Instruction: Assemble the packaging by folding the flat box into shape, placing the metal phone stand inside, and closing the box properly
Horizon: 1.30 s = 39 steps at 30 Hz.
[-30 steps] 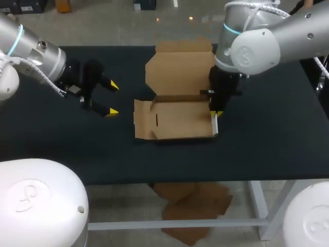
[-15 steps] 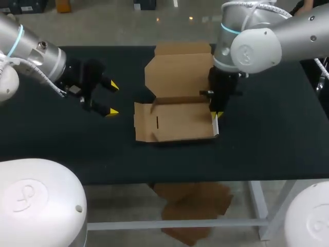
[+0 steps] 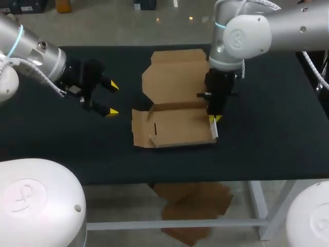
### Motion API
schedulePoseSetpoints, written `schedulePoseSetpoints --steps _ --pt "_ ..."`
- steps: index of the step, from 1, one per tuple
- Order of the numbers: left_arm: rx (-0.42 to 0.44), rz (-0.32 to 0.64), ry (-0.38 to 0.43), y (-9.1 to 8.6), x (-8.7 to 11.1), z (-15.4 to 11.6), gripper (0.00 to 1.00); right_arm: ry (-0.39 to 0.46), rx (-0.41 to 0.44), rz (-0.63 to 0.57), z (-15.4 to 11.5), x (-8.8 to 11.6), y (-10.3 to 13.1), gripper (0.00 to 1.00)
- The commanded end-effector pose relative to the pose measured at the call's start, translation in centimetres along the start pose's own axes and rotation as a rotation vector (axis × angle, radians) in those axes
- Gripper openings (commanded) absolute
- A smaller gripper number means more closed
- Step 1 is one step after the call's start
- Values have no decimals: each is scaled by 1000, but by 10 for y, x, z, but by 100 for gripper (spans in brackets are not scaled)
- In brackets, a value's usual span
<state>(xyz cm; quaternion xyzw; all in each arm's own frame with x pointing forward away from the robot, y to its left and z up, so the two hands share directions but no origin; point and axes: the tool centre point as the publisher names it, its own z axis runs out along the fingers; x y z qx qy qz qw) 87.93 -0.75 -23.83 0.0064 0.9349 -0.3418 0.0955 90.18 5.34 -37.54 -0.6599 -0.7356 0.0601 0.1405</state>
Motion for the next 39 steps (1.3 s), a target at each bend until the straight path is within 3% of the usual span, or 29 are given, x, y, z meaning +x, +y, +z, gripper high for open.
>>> schedulePoseSetpoints --steps 1,19,31,39 --pt "-5 0 2 -1 0 -1 100 -14 119 -3 9 6 7 0" --pt "-5 0 2 -1 0 -1 100 10 133 20 23 -1 10 0" --pt "-5 0 2 -1 0 -1 100 -5 105 38 24 -2 11 18" --pt "-5 0 2 -1 0 -1 100 -17 86 49 26 -3 13 15"
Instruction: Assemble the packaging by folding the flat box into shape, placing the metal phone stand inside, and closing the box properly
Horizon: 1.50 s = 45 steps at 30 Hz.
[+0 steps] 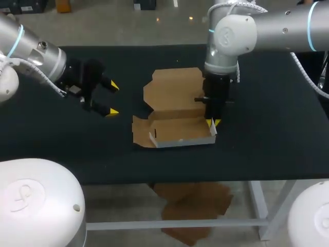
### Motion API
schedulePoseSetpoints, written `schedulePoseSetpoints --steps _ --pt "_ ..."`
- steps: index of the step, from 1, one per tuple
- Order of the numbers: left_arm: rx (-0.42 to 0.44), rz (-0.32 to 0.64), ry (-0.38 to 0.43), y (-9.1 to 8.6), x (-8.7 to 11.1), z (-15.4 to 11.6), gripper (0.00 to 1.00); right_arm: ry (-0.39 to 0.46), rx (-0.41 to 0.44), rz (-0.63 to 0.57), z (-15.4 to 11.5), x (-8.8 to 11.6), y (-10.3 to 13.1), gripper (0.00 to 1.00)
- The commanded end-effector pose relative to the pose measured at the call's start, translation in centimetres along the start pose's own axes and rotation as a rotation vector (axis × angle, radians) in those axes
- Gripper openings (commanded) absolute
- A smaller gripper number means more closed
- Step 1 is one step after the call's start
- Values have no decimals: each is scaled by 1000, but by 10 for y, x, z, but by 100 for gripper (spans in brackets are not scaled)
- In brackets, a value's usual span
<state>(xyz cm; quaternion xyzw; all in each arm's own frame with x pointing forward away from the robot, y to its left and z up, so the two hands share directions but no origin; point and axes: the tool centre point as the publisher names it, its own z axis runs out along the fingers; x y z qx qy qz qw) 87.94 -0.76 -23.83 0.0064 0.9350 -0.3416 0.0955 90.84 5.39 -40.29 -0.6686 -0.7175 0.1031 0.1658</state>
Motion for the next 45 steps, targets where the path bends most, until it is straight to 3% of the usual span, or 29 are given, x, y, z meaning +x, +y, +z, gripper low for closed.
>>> schedulePoseSetpoints --steps 1,22,38,45 --pt "-4 -1 2 -1 0 -1 100 -5 -15 7 2 1 -1 15" --pt "-4 -1 2 -1 0 -1 100 -58 -228 112 7 3 -6 18" --pt "-4 -1 2 -1 0 -1 100 -65 -268 115 13 4 -4 20" --pt "-4 -1 2 -1 0 -1 100 -76 -278 124 14 4 -2 16"
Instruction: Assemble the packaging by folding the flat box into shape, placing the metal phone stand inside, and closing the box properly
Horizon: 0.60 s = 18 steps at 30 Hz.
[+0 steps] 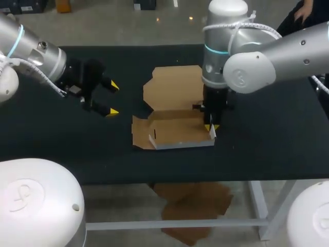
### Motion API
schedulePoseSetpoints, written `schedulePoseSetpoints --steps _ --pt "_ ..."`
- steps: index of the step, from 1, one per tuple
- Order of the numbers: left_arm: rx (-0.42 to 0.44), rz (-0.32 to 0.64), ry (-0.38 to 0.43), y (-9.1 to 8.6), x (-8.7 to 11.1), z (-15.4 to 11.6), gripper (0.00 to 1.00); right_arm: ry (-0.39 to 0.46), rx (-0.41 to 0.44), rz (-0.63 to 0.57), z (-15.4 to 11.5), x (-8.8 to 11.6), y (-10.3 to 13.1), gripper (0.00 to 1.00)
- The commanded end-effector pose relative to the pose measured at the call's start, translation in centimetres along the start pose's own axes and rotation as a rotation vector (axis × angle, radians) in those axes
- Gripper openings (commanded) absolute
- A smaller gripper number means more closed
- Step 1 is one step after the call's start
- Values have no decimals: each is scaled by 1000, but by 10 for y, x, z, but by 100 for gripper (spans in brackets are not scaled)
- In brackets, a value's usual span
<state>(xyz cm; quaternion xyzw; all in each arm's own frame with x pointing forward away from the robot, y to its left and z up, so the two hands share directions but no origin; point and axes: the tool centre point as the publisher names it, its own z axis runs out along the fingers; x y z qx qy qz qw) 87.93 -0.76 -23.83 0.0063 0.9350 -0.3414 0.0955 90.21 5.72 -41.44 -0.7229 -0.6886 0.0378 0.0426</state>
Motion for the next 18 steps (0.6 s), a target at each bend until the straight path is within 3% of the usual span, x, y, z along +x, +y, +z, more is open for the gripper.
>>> schedulePoseSetpoints --steps 1,7,18 --pt "-4 -1 2 -1 0 -1 100 -7 -8 2 0 2 -1 15" --pt "-4 -1 2 -1 0 -1 100 -20 -24 4 1 3 0 0" --pt "-4 -1 2 -1 0 -1 100 -75 -68 -42 4 3 2 0"
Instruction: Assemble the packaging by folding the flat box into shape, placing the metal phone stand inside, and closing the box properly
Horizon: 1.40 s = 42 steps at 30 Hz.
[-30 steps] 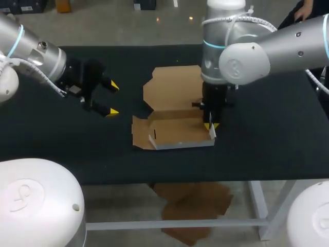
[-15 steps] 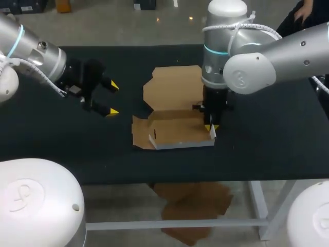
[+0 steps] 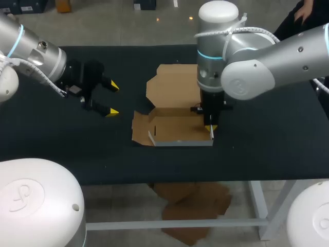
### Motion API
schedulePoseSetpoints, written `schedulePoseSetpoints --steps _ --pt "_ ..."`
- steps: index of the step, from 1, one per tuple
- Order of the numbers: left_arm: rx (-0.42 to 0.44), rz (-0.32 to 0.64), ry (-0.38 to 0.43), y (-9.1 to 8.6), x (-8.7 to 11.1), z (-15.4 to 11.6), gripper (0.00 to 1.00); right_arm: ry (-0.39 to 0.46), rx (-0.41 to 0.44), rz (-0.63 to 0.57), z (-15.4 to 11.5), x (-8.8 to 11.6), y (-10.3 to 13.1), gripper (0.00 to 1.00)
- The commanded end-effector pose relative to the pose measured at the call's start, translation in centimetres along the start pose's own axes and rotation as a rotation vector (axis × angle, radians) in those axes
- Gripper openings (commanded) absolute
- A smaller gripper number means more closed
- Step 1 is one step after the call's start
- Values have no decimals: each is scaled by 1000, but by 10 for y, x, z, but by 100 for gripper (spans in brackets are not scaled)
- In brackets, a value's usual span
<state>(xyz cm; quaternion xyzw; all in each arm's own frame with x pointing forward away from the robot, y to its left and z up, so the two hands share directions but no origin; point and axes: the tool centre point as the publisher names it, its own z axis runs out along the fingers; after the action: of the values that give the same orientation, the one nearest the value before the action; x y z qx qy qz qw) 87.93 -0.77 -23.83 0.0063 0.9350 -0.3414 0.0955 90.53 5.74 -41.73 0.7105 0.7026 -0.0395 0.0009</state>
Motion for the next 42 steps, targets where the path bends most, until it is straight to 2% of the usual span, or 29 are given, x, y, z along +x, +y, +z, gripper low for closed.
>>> schedulePoseSetpoints --steps 1,6,9,12,18,24,27,32,34,42 --pt "-4 0 2 -1 0 -1 100 -20 -7 -13 1 2 -1 0" --pt "-4 0 2 -1 0 -1 100 -63 4 -34 2 1 2 0" --pt "-4 0 2 -1 0 -1 100 -170 7 -10 3 1 5 0" --pt "-4 0 2 -1 0 -1 100 -231 14 7 4 1 5 0" --pt "-4 0 2 -1 0 -1 100 -296 12 34 2 -2 7 0" --pt "-4 0 2 -1 0 -1 100 -326 -2 54 0 -6 6 0" --pt "-4 0 2 -1 0 -1 100 -276 -20 47 0 -7 6 0" --pt "-4 0 2 -1 0 -1 100 -100 -47 14 -3 -11 4 0" --pt "-4 0 2 -1 0 -1 100 -55 -45 8 -3 -11 4 0" --pt "-4 0 2 -1 0 -1 100 15 -33 -20 -2 -10 6 0"
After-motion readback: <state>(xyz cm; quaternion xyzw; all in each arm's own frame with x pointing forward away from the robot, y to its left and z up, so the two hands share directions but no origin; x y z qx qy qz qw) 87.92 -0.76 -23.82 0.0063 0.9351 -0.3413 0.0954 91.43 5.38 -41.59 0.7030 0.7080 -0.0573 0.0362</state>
